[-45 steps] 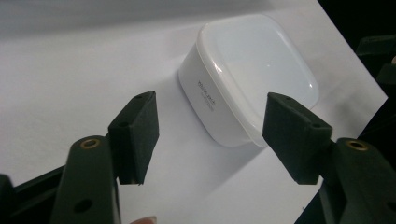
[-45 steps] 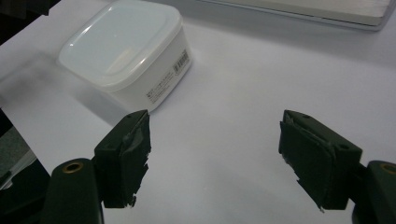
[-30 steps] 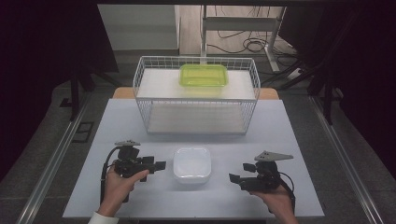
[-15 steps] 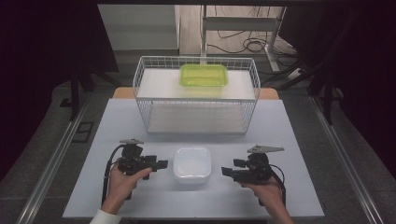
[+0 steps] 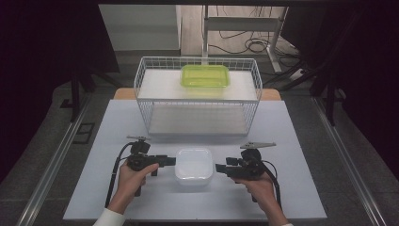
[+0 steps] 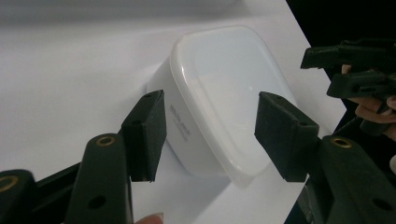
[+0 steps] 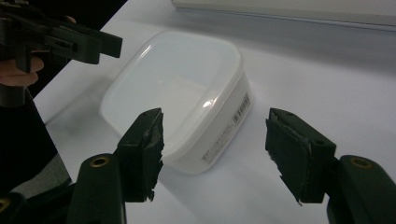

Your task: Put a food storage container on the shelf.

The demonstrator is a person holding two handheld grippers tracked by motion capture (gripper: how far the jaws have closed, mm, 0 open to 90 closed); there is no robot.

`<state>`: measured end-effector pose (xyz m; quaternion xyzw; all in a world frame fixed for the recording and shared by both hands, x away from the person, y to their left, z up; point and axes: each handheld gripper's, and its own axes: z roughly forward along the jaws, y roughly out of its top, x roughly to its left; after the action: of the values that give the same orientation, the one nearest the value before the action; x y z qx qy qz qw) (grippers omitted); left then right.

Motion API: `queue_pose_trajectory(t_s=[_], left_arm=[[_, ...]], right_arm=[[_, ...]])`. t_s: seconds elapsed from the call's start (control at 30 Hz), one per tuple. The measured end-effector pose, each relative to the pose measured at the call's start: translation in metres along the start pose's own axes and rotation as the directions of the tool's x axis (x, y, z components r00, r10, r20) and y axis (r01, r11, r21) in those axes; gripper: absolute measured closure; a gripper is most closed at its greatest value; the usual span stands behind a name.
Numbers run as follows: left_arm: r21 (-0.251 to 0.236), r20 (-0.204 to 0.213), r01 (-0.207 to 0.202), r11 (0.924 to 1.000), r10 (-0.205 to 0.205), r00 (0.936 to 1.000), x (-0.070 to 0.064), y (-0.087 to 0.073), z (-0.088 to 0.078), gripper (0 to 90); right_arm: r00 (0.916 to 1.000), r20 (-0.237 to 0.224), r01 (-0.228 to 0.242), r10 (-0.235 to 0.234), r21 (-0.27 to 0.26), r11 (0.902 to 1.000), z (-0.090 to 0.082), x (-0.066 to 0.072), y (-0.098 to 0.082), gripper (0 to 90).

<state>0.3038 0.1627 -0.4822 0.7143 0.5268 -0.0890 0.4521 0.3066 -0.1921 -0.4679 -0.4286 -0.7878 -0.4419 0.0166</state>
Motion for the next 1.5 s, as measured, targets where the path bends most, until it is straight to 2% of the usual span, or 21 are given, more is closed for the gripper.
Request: queue_pose_trajectory(t_s=[0.23, 0.33, 0.5, 0.63, 0.83, 0.9, 1.03, 1.17, 1.23, 1.3, 1.4, 1.5], left_arm=[[0.035, 0.001, 0.008, 0.9994, -0.008, 1.0, 0.005, 0.002, 0.008, 44.9], [0.049, 0.0, 0.022, 0.9986, -0.022, 0.9998, 0.008, 0.0, 0.011, 45.6], [0.054, 0.012, 0.041, 0.9977, -0.041, 0.9991, 0.01, -0.003, 0.014, 48.3], [0.062, 0.026, 0.042, 0.9972, -0.044, 0.9987, 0.01, -0.003, 0.016, 50.5], [0.069, 0.049, 0.055, 0.9961, -0.058, 0.9971, 0.011, -0.005, 0.017, 55.0], [0.07, 0.058, 0.065, 0.9954, -0.069, 0.9959, 0.012, -0.006, 0.018, 56.7], [0.081, 0.102, 0.081, 0.9934, -0.09, 0.9908, 0.014, -0.008, 0.02, 63.8], [0.081, 0.105, 0.098, 0.9919, -0.106, 0.9888, 0.013, -0.009, 0.02, 65.8], [0.08, 0.102, 0.1, 0.9918, -0.108, 0.9889, 0.012, -0.01, 0.019, 66.8], [0.078, 0.105, 0.102, 0.9917, -0.11, 0.9884, 0.011, -0.01, 0.017, 68.0], [0.068, 0.113, 0.106, 0.992, -0.113, 0.9871, 0.01, -0.011, 0.015, 70.6], [0.055, 0.115, 0.108, 0.9926, -0.114, 0.9868, 0.008, -0.012, 0.012, 73.4]], right_arm=[[0.9999, -0.011, -0.012, 0.012, 0.0, 0.9999, 0.014, 0.001, 0.015, 38.3], [0.9993, -0.014, -0.036, 0.036, 0.008, 0.9993, 0.02, 0.0, 0.018, 38.9], [0.9975, -0.024, -0.066, 0.067, 0.034, 0.9972, 0.03, -0.004, 0.015, 39.4], [0.9926, -0.042, -0.113, 0.114, 0.035, 0.993, 0.034, -0.009, 0.012, 41.5], [0.9913, -0.05, -0.118, 0.121, 0.068, 0.9907, 0.041, -0.008, 0.009, 47.4], [0.9867, -0.069, -0.143, 0.147, 0.07, 0.9873, 0.041, -0.01, 0.008, 51.1], [0.9747, -0.11, -0.187, 0.195, 0.077, 0.9794, 0.041, -0.016, 0.005, 58.4], [0.9645, -0.134, -0.218, 0.228, 0.084, 0.9724, 0.041, -0.018, 0.004, 63.2], [0.9532, -0.152, -0.251, 0.261, 0.086, 0.9643, 0.04, -0.02, 0.003, 65.7], [0.9462, -0.159, -0.271, 0.282, 0.088, 0.9585, 0.038, -0.02, 0.002, 67.5], [0.9444, -0.161, -0.275, 0.286, 0.088, 0.9573, 0.035, -0.019, 0.002, 70.0], [0.9345, -0.187, -0.293, 0.303, 0.078, 0.9528, 0.031, -0.019, 0.0, 73.1]])
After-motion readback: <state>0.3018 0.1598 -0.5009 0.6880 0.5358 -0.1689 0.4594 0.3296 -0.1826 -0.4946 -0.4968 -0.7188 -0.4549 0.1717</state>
